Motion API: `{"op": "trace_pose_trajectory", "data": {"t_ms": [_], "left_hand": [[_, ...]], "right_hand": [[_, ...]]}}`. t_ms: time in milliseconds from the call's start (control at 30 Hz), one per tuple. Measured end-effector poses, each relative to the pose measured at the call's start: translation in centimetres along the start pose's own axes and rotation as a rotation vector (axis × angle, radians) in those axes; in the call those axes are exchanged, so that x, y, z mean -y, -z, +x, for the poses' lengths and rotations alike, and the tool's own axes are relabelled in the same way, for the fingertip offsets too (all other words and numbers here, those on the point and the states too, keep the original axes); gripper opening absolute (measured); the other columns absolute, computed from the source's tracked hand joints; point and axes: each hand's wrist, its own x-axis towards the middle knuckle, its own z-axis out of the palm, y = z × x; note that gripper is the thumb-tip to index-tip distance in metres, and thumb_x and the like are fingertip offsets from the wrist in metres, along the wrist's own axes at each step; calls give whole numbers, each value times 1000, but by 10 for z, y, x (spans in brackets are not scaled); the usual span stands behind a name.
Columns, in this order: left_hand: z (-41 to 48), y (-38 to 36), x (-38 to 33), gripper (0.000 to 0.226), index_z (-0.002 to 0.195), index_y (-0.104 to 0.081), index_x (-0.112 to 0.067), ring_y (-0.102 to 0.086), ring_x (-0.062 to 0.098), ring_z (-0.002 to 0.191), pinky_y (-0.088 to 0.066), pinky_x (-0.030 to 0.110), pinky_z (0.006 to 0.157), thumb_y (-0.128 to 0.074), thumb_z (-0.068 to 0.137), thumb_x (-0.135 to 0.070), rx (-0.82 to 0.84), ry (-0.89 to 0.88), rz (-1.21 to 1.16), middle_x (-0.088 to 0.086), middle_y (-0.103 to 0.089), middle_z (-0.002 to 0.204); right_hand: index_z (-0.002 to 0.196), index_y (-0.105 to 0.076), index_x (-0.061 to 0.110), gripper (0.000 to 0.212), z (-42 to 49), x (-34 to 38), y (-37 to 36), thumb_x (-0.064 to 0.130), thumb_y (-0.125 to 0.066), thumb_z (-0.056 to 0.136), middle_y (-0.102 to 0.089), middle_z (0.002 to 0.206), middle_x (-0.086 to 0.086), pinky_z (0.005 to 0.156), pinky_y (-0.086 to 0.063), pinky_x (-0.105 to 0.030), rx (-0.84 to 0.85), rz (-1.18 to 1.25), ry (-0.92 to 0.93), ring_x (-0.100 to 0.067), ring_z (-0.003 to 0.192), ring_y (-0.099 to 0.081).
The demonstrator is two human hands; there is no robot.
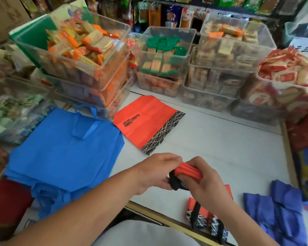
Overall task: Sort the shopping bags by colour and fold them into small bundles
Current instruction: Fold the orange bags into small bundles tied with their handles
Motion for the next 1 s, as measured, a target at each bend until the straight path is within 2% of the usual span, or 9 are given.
{"op": "trace_pose_trajectory", "data": {"t_ms": [100,200,300,400,500,633,733,900,1000], "left_hand": [[5,-1,3,43,120,-68,-13,-77,32,91,-62,40,88,-71,93,-46,-151,-26,-48,14,-75,112],[2,2,1,56,116,-70,2,-74,34,102,-61,38,90,-72,91,-48,-87,28,-142,21,-75,108],[-2,9,1,57,118,-69,0,-73,30,107,-59,40,92,-76,88,-47,-34,49,-194,18,-76,111],[-2,9,2,62,123,-67,-1,-72,24,109,-58,42,96,-79,85,-48,-30,41,-117,12,-76,113],[-3,5,-5,46,115,-70,-3,-73,26,101,-58,41,96,-76,90,-40,-7,28,-208,15,-75,105],[-6,6,-17,22,104,-70,-9,-67,21,84,-58,31,80,-72,94,-29,61,44,-280,11,-69,92],[-7,5,-20,11,96,-69,-10,-61,18,77,-55,29,71,-70,96,-21,83,55,-323,7,-64,83],[-10,11,-24,13,85,-68,-11,-61,15,71,-51,27,68,-66,98,-14,80,14,-284,4,-67,77],[-10,13,-26,14,88,-70,-11,-66,12,68,-52,26,70,-63,99,-12,22,-2,-207,1,-73,78]], "right_hand": [[96,-57,28,23,3,3,0,18,-76,90,-66,79,14,55,-45,-20,-5,-22,7,-12,62,-58],[104,-53,27,26,6,7,6,15,-72,92,-63,84,17,57,-45,-20,33,-51,40,-11,66,-58],[108,-46,27,34,9,14,15,11,-71,92,-60,88,14,59,-48,-28,79,-78,92,-15,70,-59],[100,-52,26,33,13,18,22,8,-76,87,-65,85,8,64,-50,-29,56,-87,120,-17,75,-61],[96,-61,23,29,17,25,27,8,-82,83,-69,83,3,63,-51,-30,37,-7,78,-17,72,-62],[96,-65,24,27,20,35,31,18,-86,82,-73,85,7,66,-51,-20,41,95,34,-10,74,-65],[97,-62,25,26,22,39,33,26,-85,83,-75,92,6,72,-55,-27,64,69,46,-14,83,-69],[100,-62,25,23,22,44,31,33,-80,87,-74,90,4,72,-57,-31,104,66,40,-17,82,-69],[101,-61,26,19,21,46,25,33,-76,91,-73,87,8,66,-53,-22,80,22,52,-10,77,-68]]}}
